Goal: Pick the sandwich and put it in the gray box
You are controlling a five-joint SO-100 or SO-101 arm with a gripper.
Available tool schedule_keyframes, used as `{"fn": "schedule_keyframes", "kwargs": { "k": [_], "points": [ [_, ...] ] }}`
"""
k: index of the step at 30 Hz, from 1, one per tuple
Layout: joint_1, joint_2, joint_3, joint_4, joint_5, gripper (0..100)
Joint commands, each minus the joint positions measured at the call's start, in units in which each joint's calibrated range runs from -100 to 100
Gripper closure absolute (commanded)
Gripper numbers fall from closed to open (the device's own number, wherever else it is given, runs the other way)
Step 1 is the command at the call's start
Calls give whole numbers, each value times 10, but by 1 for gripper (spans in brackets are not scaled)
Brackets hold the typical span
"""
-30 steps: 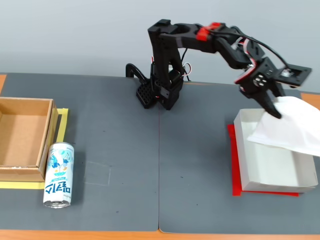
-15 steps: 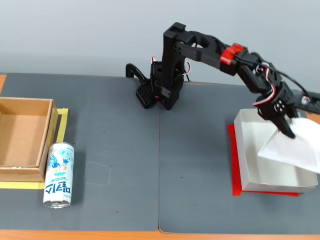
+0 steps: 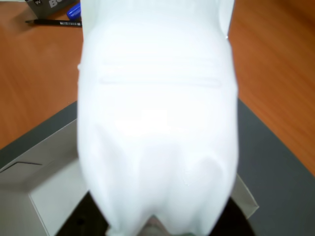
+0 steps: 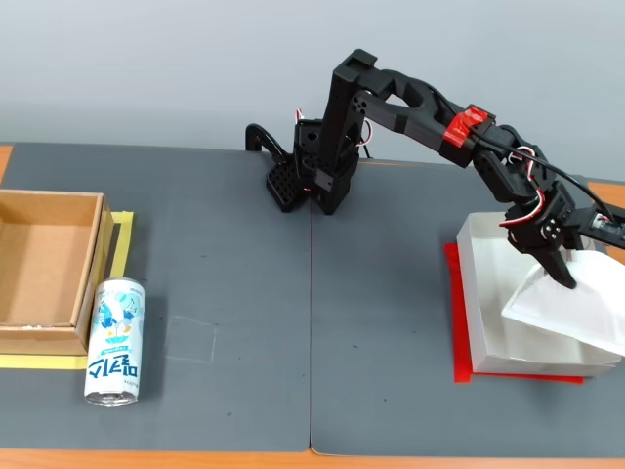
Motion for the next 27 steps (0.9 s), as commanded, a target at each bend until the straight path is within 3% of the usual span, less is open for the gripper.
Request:
{"fn": "schedule_keyframes", "kwargs": {
  "k": [1,11,18,27],
  "points": [
    [1,-1,-29,-11,-1,98],
    [-22,4,-25,-10,1,96],
    [-24,5,-20,-3,1,74],
    [-23,5,-21,-3,1,82]
  ]
}}
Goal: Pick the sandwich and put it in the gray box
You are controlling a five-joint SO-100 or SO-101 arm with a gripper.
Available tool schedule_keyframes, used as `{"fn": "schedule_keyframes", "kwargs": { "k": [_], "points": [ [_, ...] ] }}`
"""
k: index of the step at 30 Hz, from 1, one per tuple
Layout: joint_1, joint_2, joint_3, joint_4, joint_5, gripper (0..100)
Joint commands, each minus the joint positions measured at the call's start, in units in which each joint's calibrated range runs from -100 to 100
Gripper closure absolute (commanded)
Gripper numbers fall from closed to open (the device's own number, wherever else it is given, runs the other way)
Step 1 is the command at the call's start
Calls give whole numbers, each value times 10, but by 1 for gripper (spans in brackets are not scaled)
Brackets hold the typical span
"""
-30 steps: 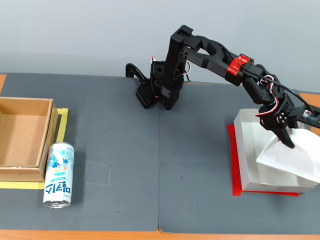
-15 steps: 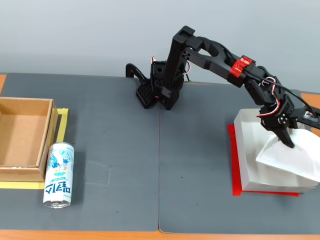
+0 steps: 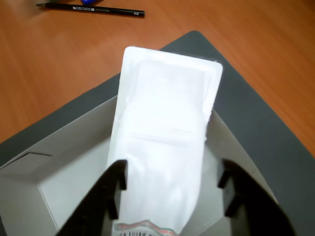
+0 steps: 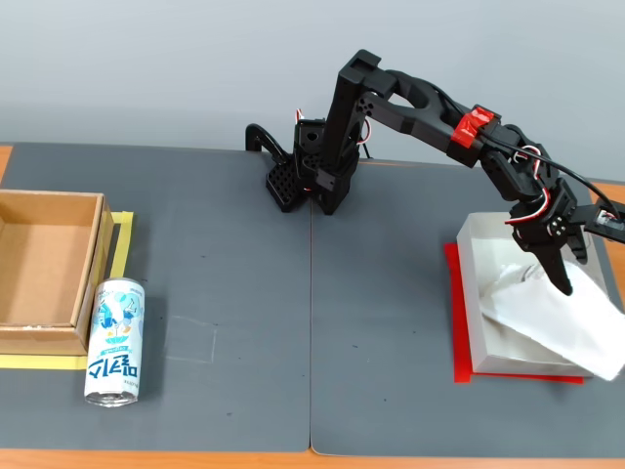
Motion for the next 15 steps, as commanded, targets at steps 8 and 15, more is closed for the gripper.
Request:
{"fn": "schedule_keyframes", "kwargs": {
  "k": [8,15],
  "points": [
    [15,-19,-26,-2,2,97],
    [39,-56,-15,-1,2,98]
  ]
}}
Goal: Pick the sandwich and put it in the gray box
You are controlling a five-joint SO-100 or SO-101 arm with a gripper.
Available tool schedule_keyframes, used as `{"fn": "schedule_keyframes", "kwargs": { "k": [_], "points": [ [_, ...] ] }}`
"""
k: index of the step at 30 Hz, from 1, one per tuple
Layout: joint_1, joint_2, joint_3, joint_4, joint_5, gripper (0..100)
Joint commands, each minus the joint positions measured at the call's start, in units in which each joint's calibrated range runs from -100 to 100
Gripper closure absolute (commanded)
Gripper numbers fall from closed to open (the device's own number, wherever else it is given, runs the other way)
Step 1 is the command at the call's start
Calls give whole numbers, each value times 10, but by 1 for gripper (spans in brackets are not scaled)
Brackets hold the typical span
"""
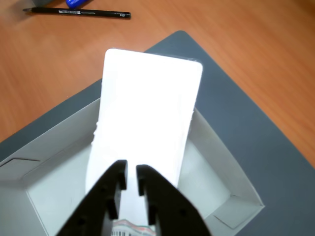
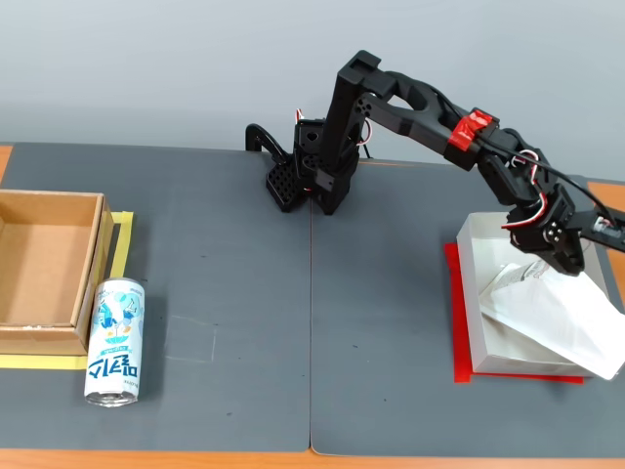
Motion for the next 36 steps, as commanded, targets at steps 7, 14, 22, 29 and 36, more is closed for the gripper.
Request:
{"fn": "schedule_keyframes", "kwargs": {
  "k": [7,14,22,29,36],
  "points": [
    [68,-138,79,-1,2,98],
    [150,-284,247,-2,2,98],
    [254,-500,473,-1,16,98],
    [322,-697,633,74,31,98],
    [361,-867,727,223,26,98]
  ]
}}
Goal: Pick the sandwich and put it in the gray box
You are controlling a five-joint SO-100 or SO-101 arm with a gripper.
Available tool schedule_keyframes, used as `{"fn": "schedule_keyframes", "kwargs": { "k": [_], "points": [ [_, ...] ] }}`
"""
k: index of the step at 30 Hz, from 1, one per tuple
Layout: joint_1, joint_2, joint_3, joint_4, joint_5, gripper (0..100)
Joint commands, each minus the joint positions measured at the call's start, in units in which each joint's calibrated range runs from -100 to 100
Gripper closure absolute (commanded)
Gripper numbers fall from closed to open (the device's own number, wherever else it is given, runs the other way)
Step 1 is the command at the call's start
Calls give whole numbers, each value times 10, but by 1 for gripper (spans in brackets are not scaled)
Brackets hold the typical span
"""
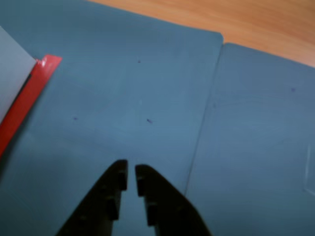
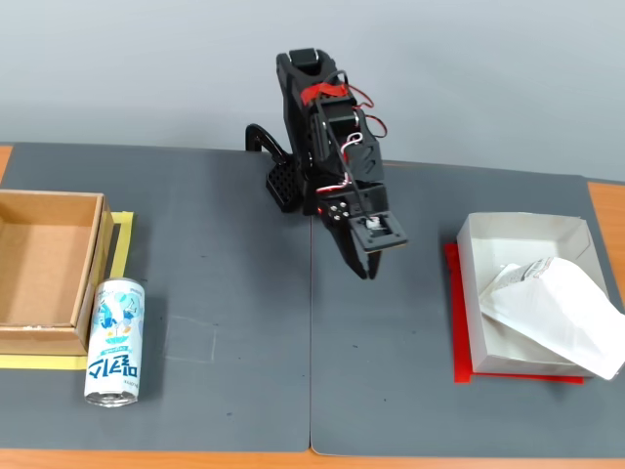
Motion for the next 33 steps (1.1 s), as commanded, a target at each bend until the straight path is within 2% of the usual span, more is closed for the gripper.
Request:
{"fn": "schedule_keyframes", "kwargs": {
  "k": [1,7,16,33],
  "points": [
    [27,-85,27,66,-2,98],
    [78,-154,85,118,-2,98],
    [118,-178,163,114,-2,98],
    [136,-202,213,115,-3,98]
  ]
}}
